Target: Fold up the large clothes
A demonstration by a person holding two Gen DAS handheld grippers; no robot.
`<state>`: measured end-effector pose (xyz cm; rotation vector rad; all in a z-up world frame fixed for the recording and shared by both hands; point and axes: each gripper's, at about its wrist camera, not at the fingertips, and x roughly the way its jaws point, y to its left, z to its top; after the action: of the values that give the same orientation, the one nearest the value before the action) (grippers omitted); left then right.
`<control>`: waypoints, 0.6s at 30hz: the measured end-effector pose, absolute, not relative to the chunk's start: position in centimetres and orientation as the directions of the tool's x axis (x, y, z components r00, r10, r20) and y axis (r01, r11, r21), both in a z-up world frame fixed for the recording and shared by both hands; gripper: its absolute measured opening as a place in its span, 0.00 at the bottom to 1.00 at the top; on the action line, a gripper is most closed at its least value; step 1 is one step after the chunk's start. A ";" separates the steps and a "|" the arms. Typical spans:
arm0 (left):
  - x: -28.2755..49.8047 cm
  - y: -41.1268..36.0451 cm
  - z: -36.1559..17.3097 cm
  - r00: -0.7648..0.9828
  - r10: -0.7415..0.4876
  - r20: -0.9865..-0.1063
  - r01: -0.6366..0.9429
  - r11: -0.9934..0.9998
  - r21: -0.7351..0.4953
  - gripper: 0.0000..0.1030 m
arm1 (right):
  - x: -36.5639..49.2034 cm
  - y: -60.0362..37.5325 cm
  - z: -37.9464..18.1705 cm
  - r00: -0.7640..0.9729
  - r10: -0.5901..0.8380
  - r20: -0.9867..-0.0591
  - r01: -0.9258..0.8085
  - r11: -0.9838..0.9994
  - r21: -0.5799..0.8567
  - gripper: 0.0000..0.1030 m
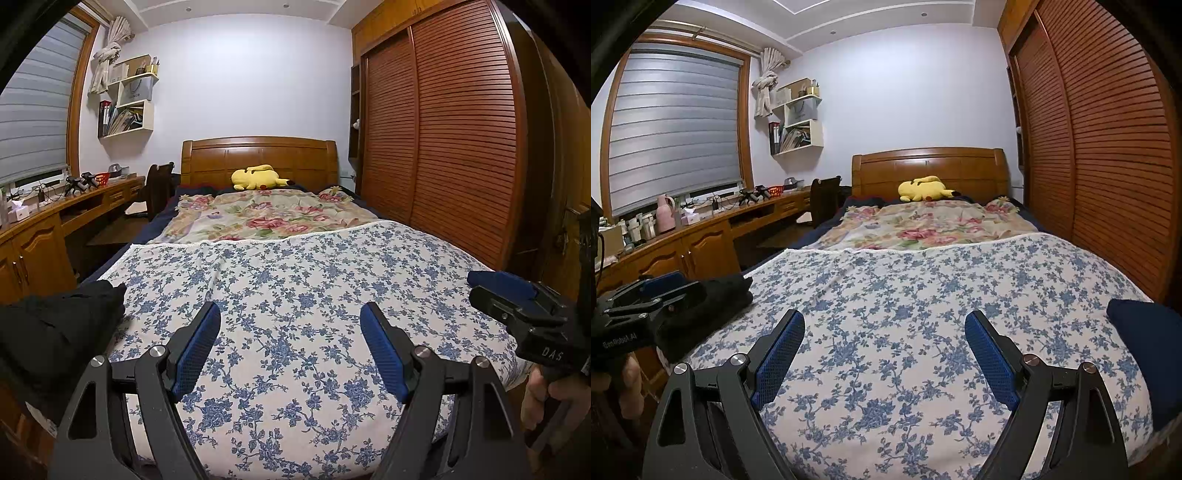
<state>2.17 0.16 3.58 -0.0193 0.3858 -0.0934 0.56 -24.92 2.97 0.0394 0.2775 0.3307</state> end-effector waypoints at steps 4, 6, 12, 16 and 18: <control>2.2 0.3 3.6 0.924 -0.093 -0.372 0.086 0.996 -0.034 0.76 | 0.6 -24.9 2.7 0.908 0.327 -0.262 -0.316 0.945 0.087 0.87; 2.2 0.3 3.6 0.924 -0.092 -0.372 0.086 0.996 -0.035 0.76 | 0.7 -24.9 2.7 0.908 0.327 -0.262 -0.315 0.945 0.085 0.87; 2.2 0.3 3.6 0.924 -0.091 -0.372 0.085 0.996 -0.033 0.76 | 0.8 -25.0 2.6 0.909 0.326 -0.261 -0.314 0.945 0.088 0.87; 2.1 0.3 3.5 0.924 -0.089 -0.372 0.083 0.996 -0.033 0.76 | 0.9 -25.1 2.5 0.908 0.327 -0.262 -0.315 0.945 0.090 0.87; 2.1 0.3 3.5 0.924 -0.089 -0.371 0.083 0.996 -0.032 0.76 | 0.9 -25.1 2.5 0.908 0.327 -0.260 -0.315 0.945 0.089 0.87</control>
<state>2.10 0.31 3.52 -0.0161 0.3818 -0.0883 0.90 -25.07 2.47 0.0458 0.2765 0.3313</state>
